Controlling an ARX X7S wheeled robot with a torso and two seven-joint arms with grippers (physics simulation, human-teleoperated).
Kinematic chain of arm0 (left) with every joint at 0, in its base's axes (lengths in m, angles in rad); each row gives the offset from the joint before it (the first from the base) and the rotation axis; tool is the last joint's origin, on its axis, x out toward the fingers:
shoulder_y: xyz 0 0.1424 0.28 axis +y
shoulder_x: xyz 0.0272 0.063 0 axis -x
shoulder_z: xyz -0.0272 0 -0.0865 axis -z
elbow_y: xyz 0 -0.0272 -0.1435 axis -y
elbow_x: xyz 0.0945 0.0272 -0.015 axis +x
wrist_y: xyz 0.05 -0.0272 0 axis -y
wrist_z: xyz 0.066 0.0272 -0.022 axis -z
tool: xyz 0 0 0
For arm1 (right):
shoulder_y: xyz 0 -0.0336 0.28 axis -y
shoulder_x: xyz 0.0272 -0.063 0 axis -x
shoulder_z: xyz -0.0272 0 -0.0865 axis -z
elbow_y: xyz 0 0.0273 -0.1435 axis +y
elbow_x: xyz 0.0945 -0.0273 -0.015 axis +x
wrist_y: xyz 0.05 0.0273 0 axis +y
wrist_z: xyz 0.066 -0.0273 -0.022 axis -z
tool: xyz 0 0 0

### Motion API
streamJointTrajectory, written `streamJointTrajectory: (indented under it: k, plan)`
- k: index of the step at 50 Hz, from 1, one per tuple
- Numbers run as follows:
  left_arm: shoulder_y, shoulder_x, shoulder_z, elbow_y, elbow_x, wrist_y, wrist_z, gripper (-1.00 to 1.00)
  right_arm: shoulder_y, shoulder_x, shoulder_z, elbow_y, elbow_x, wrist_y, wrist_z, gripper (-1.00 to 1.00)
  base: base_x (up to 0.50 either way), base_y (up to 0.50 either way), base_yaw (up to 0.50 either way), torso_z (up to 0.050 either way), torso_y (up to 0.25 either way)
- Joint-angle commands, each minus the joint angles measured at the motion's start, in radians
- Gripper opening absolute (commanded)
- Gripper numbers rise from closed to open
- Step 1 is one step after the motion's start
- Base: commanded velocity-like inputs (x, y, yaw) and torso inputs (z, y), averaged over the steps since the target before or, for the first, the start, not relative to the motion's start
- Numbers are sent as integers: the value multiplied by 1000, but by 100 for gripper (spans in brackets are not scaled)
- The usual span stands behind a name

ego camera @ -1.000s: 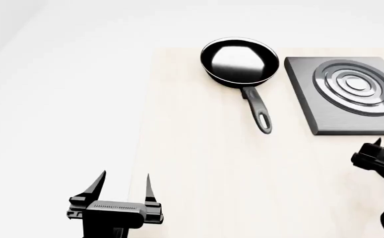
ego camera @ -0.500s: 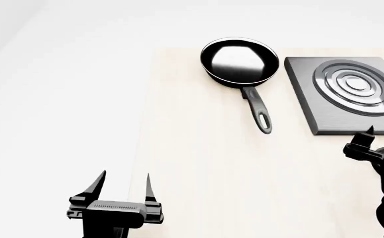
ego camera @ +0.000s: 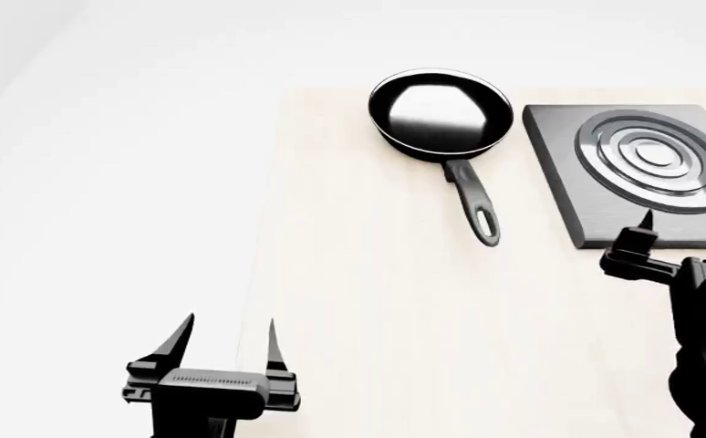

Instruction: Turn on the stove and put the frying pan on it.

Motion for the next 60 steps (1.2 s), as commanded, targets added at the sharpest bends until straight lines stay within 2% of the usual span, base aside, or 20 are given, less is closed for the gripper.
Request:
streamJointTrajectory:
  k: [1, 17, 19, 30, 33, 41, 46, 60]
  plan:
    - [-2, -1, 4, -3, -2, 1, -2, 100, 20, -7, -34, -69, -13, 31, 33, 100, 0, 0, 0, 0, 0]
    - [-4, -5, 6, -3, -4, 1, -8, 100, 114, -31, -98, -151, -20, 106, 88, 100, 0, 0, 0, 0, 0]
    - [-5, -5, 7, -4, -3, 2, -9, 100, 134, -68, -49, -145, 37, 111, 99, 100, 0, 0, 0, 0, 0]
    - [-4, -8, 10, -3, -5, 2, -11, 100, 266, -22, -176, -125, 85, 207, -47, 100, 0, 0, 0, 0, 0]
    - [-4, -8, 12, -5, -4, 3, -12, 100, 319, -18, -193, -99, 136, 259, -100, 100, 0, 0, 0, 0, 0]
    - [-2, -12, 12, 2, -6, 3, -14, 100, 411, -46, -179, -27, 205, 364, -81, 100, 0, 0, 0, 0, 0]
    - [-2, -13, 15, 1, -6, 4, -15, 100, 438, -47, -212, 0, 186, 356, -104, 100, 0, 0, 0, 0, 0]
    - [-8, -14, 17, -3, -12, 2, -17, 100, 639, -106, -285, 205, 210, 465, -160, 100, 0, 0, 0, 0, 0]
